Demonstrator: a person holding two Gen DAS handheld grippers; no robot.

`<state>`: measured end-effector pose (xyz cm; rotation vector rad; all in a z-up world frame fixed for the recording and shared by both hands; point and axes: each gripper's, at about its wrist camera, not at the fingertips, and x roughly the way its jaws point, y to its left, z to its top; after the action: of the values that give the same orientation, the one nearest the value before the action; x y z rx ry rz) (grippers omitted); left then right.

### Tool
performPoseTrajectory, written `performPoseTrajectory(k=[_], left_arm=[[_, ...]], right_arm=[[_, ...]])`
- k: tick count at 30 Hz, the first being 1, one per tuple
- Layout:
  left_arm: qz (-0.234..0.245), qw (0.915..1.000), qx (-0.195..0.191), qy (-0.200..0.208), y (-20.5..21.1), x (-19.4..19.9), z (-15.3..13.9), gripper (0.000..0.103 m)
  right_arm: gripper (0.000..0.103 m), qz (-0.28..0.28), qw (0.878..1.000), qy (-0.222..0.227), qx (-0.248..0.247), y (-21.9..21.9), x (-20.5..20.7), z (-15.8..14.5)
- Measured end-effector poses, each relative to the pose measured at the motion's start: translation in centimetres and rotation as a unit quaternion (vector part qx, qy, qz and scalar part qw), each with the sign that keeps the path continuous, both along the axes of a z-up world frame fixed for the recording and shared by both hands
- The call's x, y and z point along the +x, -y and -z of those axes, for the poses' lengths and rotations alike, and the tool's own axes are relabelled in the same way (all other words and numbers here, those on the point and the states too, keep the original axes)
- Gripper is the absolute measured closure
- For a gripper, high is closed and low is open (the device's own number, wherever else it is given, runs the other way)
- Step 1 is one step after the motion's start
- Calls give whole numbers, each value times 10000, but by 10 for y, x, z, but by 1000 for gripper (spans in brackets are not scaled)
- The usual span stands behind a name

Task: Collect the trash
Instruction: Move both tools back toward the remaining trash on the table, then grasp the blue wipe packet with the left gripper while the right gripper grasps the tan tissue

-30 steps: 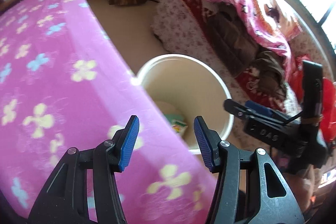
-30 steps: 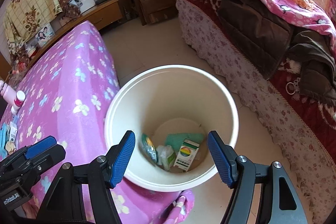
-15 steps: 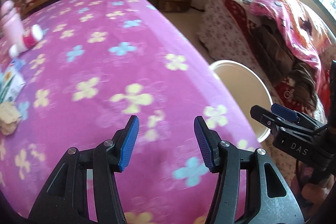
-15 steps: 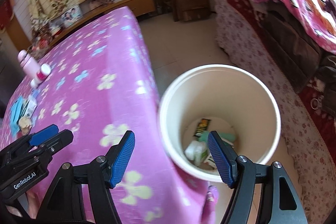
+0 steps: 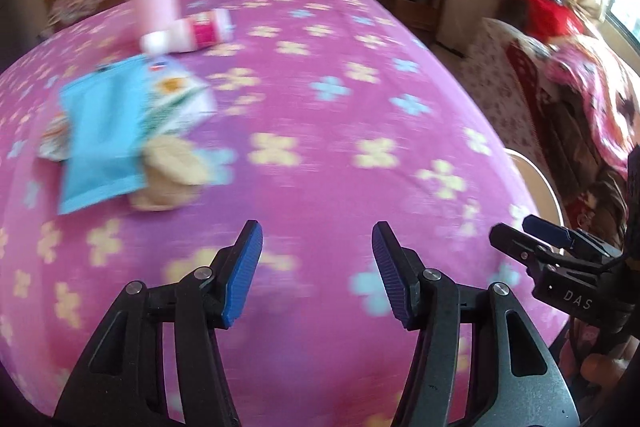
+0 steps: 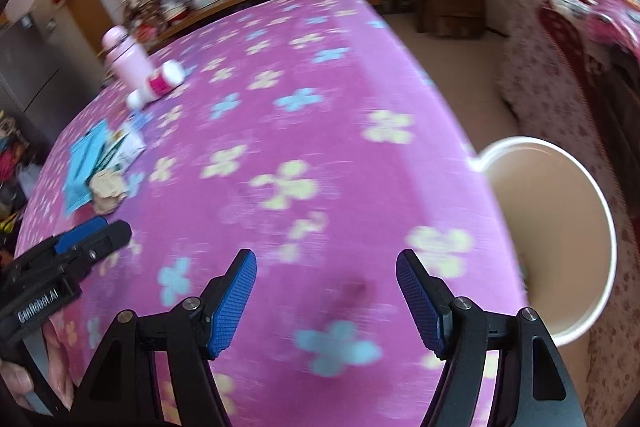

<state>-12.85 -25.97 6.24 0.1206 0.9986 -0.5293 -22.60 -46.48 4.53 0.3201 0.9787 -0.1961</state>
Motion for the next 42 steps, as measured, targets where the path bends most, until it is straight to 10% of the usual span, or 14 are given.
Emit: performPoseTrajectory(k=[10, 21, 24, 33, 36, 42], left_arm=[[-1247, 9918, -275, -15, -105, 77, -22, 33], [-1490, 9877, -349, -334, -108, 129, -1, 34], [-1328, 9904, -316, -196, -106, 127, -6, 66], [-1280, 9910, -396, 50, -141, 106, -37, 80], [-1253, 9913, -415, 24, -149, 100, -37, 80], [-1169, 9920, -485, -36, -151, 83, -34, 81]], right_arm=[[33, -820, 9965, 1, 143, -73, 51, 2], [32, -1648, 9860, 75, 247, -129, 93, 2], [32, -1804, 9831, 99, 281, -142, 106, 5], [33, -2091, 9763, 363, 411, -172, 151, 14], [66, -2244, 9726, 370, 487, -183, 163, 20], [80, -2283, 9719, 449, 346, -182, 149, 13]])
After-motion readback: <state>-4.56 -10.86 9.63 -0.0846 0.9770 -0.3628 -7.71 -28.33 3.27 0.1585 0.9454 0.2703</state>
